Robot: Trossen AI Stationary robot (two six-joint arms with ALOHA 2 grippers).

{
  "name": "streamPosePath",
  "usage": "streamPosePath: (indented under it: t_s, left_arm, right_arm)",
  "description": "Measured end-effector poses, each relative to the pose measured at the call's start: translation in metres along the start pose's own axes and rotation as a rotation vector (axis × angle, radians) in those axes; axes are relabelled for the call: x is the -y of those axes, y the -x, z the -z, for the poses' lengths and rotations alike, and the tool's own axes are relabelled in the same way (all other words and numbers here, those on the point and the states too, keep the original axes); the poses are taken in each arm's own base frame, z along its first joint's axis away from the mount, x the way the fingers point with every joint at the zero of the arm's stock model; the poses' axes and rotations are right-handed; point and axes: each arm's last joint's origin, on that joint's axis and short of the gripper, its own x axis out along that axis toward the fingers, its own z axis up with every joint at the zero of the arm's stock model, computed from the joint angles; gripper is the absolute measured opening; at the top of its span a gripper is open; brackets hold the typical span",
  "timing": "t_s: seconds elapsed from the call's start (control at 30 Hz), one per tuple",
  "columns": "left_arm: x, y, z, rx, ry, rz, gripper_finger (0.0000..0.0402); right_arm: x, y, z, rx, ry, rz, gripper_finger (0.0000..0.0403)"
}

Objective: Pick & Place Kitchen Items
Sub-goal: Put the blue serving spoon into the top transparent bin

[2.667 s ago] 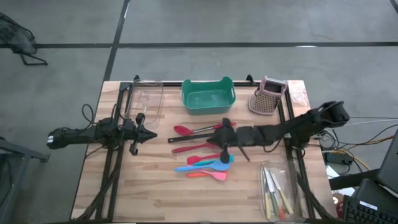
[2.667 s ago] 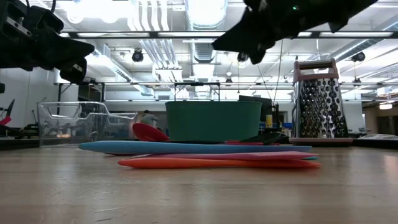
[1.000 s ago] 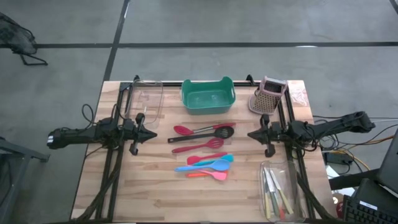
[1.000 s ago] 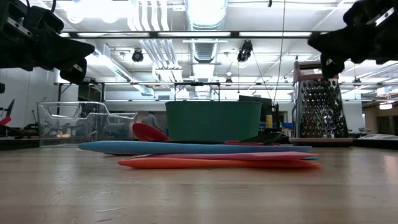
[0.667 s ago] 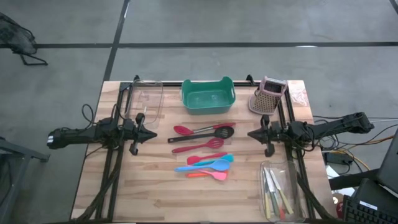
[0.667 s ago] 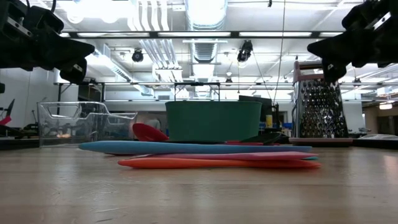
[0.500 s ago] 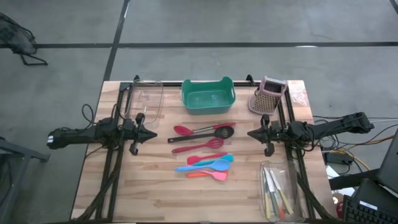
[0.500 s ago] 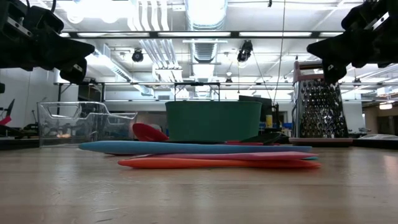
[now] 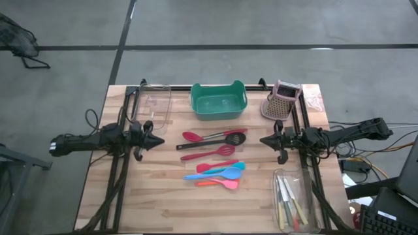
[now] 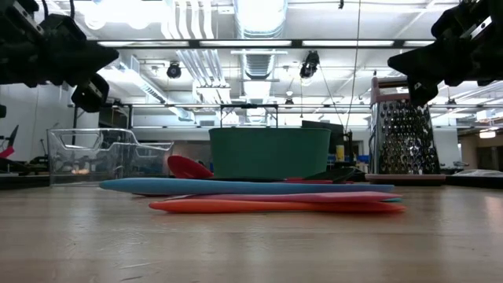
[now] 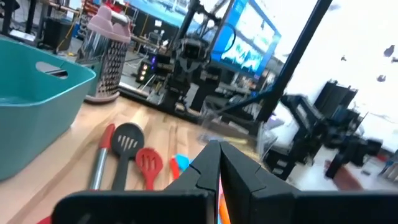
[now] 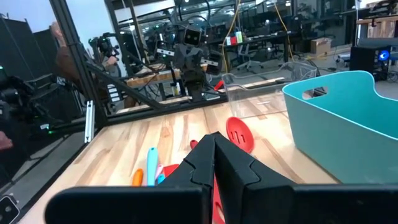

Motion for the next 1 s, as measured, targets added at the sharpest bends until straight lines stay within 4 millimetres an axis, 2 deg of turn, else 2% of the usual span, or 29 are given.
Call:
streamPosePath:
  t_s: [0.2,0.3,0.4,0.47,0.57,0.7,1.0]
  left_arm:
    - [0.0,0.0,-0.001,0.011,0.003,-0.004,0.0014]
    - [0.002,0.001,-0.011,0.137,-0.003,-0.042,0.0014]
    - [0.003,0.002,-0.018,0.241,0.088,-0.069,0.0014]
    - [0.006,0.003,-0.024,0.305,0.148,-0.017,0.0014]
    - [0.014,0.003,-0.03,0.324,0.141,0.125,0.0014]
    - [0.022,0.003,-0.035,0.357,0.164,0.232,0.0014]
    - [0.04,-0.015,-0.015,0.153,0.156,0.253,0.0014]
  right_arm:
    - [0.0,0.0,0.0,0.0,0.0,0.0,0.0009]
    - [0.0,0.0,0.0,0.0,0.0,0.0,0.0009]
    - [0.0,0.0,0.0,-0.001,0.0,0.0,0.0009]
    - [0.0,0.0,0.0,-0.001,0.0,0.0,0.0009]
    - [0.0,0.0,0.0,-0.002,0.0,0.001,0.0009]
    - [0.0,0.0,0.0,-0.001,0.0,0.001,0.0009]
    - [0.0,0.0,0.0,-0.002,0.001,0.001,0.0009]
